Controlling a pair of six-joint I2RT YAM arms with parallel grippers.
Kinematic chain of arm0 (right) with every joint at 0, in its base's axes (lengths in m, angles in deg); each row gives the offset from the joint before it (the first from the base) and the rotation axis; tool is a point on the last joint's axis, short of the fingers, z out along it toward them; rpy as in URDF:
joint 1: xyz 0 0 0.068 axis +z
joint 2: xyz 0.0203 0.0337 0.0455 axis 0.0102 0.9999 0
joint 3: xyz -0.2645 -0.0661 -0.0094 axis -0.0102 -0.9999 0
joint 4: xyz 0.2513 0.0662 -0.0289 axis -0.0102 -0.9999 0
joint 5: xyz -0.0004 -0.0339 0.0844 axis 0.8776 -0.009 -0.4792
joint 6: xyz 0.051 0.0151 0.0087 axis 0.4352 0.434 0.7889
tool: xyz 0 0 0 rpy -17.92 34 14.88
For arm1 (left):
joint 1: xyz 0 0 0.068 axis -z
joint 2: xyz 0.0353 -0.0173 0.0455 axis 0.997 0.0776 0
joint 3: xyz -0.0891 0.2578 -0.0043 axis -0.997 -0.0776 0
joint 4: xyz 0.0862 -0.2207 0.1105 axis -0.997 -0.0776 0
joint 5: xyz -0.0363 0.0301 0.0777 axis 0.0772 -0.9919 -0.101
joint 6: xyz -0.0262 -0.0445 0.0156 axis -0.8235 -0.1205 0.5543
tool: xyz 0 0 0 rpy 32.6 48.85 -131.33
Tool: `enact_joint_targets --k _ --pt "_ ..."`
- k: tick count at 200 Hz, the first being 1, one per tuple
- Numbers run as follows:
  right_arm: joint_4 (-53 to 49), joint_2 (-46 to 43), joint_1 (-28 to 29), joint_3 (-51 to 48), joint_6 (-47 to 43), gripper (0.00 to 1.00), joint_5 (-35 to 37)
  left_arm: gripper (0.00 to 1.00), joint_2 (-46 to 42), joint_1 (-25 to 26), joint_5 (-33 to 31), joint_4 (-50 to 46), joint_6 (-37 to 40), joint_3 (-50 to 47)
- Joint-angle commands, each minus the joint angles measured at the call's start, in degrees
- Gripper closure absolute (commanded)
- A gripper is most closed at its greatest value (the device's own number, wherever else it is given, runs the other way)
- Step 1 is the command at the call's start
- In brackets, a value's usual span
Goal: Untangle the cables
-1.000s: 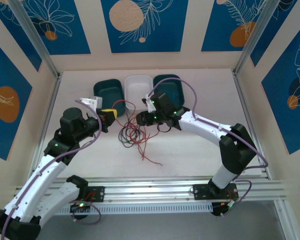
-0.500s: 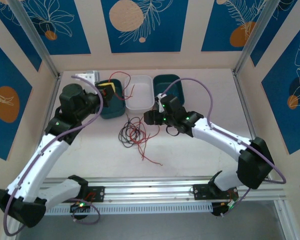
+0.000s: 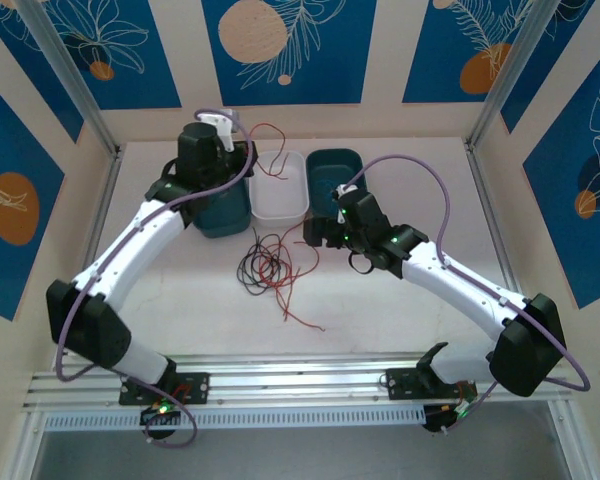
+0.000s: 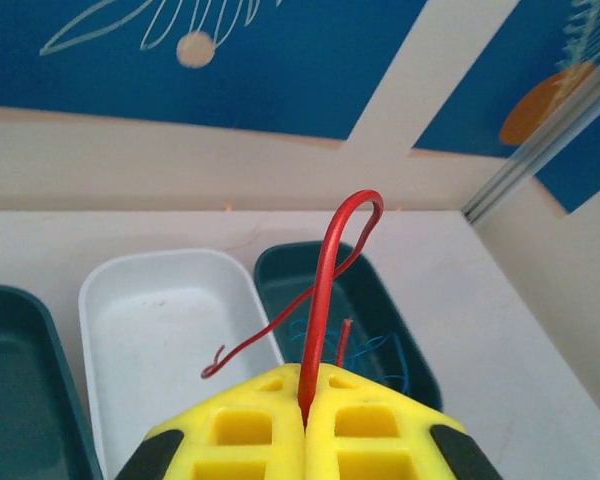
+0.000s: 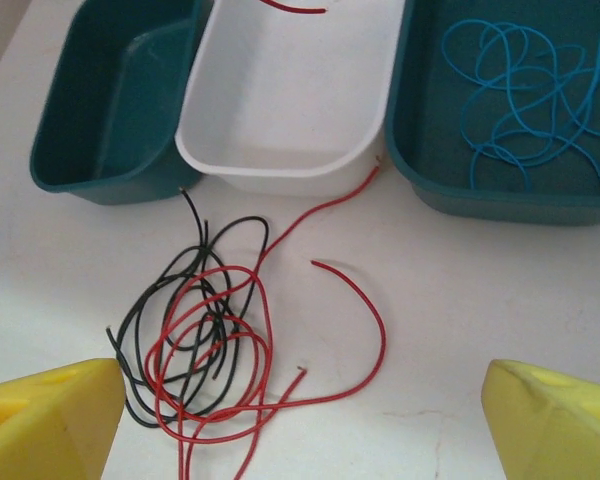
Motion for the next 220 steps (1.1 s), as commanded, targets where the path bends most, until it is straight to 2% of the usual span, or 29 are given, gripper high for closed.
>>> enact_joint_targets --k 1,40,116,149,205,220 --pt "-2.49 -1.06 -0.92 1.05 1.11 0.06 1.70 1.00 4.22 -0.22 -2.10 -3.61 -1.73 3.95" --pt "-4.39 -0.81 -2.59 1.39 2.76 0.01 0.52 1.00 13.60 -0.06 -2.85 -7.67 -3.09 9.09" --pt "-8.53 -0.12 -4.29 2.06 4.37 0.00 -0.49 1.00 31.63 0.90 -4.17 -17.19 -1.48 22.37" --pt "-9.93 -0.36 -4.70 2.37 4.85 0.00 -0.17 1.00 35.81 1.26 -7.86 -22.36 -1.47 27.15" --pt "-9.96 0.23 -5.08 2.50 5.35 0.01 -1.13 1.00 39.37 1.50 -8.00 -24.35 -2.66 28.51" --pt "-10.01 0.42 -5.04 2.63 5.33 0.01 -1.50 0.90 40.45 1.53 -8.28 -24.89 -2.63 29.16"
